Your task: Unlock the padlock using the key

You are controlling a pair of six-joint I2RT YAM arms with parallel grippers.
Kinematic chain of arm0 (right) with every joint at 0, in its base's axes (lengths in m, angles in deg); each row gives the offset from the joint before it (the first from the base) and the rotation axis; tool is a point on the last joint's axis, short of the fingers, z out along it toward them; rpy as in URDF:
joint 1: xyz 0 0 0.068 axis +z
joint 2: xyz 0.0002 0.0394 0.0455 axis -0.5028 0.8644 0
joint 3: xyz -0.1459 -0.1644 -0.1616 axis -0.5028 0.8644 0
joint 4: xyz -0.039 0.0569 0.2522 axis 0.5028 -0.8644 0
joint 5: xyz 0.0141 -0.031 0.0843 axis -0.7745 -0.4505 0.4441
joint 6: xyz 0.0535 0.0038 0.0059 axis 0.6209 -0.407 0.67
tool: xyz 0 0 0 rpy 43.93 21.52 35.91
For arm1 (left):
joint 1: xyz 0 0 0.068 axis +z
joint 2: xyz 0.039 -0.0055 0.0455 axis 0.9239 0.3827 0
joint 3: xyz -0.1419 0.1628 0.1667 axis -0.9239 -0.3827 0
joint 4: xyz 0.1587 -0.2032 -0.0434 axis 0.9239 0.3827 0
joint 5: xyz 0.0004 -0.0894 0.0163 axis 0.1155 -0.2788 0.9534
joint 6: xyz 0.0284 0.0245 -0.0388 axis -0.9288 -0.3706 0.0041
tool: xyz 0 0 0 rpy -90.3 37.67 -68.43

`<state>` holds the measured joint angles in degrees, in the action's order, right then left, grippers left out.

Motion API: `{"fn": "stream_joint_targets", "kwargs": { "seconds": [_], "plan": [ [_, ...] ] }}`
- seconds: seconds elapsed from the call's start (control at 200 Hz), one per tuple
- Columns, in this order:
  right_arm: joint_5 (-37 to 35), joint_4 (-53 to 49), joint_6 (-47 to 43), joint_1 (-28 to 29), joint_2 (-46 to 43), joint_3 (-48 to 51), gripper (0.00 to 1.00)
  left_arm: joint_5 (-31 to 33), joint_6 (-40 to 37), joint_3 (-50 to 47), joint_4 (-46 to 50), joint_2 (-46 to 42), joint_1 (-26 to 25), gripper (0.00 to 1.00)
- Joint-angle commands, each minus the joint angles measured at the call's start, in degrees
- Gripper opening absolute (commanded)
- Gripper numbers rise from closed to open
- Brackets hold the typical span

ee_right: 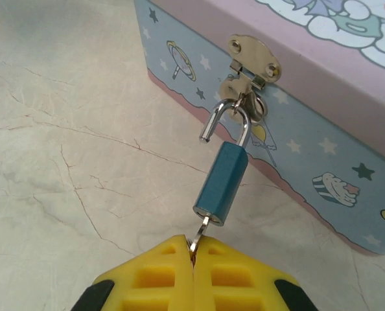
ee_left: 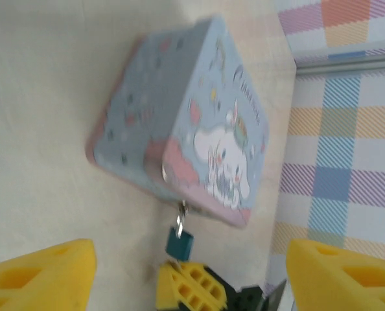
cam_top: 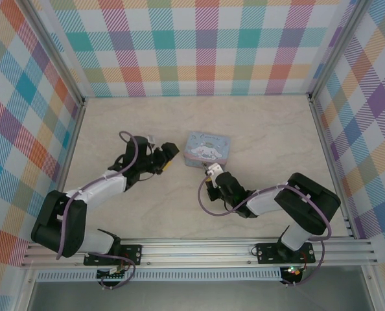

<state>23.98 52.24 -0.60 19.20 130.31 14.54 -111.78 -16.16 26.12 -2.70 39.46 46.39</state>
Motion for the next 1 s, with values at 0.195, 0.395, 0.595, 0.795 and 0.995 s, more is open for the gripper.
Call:
{"fn": "stream_joint_targets", "kwargs": {
  "seconds": [0.195, 0.395, 0.595, 0.795, 0.995],
  "plan": [
    [5.97, 1.08, 4.0, -2.17, -1.34, 1.13, 0.0, -10.26, -18.98, 17.42, 10.87, 16.58, 3.7, 0.85],
    [7.43, 0.49, 4.81, -3.23, -0.38, 0.49, 0.0, -12.0, -24.46, 26.38, 15.29, 26.79, 2.66, 0.88],
    [8.64, -1.24, 5.78, -3.94, -0.91, -0.23, 0.0, -11.17, -26.75, 30.24, 17.63, 33.5, 1.86, 0.79],
    [10.77, -1.92, 8.41, -5.37, -1.63, -0.58, 0.0, -8.43, -27.03, 27.36, 16.95, 34.39, 1.68, 0.72],
    [15.64, -0.38, 12.16, -8.96, -3.09, 1.45, 0.0, -5.85, -25.86, 20.81, 14.63, 31.87, 1.69, 0.69]
  ]
}}
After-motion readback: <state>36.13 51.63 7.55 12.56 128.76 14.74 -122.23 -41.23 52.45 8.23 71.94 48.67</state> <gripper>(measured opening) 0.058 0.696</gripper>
